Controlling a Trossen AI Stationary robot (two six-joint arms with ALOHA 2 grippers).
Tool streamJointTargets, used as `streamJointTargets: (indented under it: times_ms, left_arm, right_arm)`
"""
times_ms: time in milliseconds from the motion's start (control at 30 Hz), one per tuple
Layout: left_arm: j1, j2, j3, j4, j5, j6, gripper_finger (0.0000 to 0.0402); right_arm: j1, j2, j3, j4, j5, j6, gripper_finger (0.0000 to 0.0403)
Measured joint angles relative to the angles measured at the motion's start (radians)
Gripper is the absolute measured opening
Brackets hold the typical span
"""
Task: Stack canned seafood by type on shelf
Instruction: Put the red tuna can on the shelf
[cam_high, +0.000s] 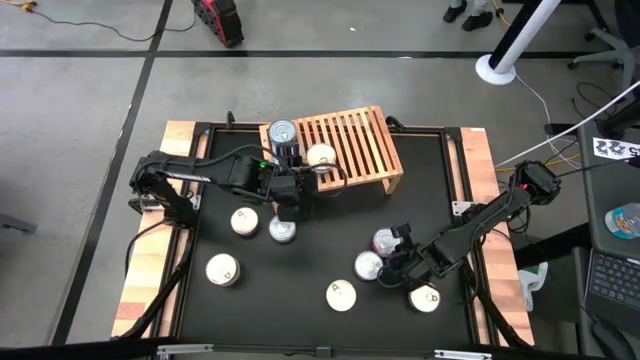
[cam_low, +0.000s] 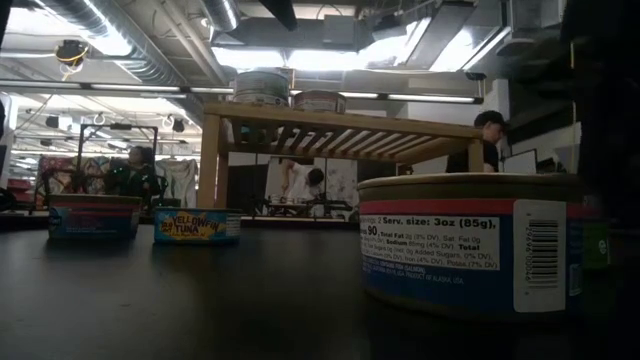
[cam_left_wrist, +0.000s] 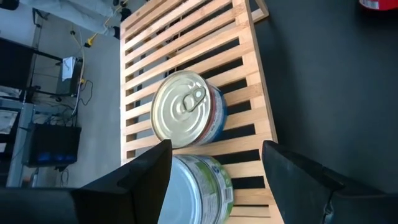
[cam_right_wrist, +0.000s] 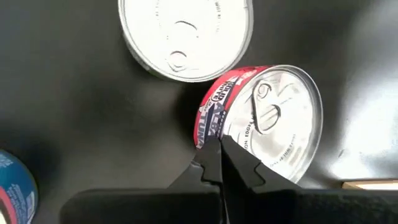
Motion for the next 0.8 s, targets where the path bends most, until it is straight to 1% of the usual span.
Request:
streamJointTargets:
  times_ms: [300,600,800]
  left_arm:
    - [0.0,-0.049,0.0,0.002,0.002,0.014,0.0246]
    - [-0.002,-0.094,0.0,0.002,0.002,0.027,0.0246]
    - [-0.002,-0.112,-0.001,-0.005,0.003,0.073,0.0246]
  right_arm:
    - [-0.054,0.0,0.105,-0.087,0.002,-0.004,0.0]
    - [-0.114,-0.001,0.265,-0.196,0.01,-0.054,0.0]
    - [-0.156,-0.001,0.382,-0.271,0.012,-0.085,0.0]
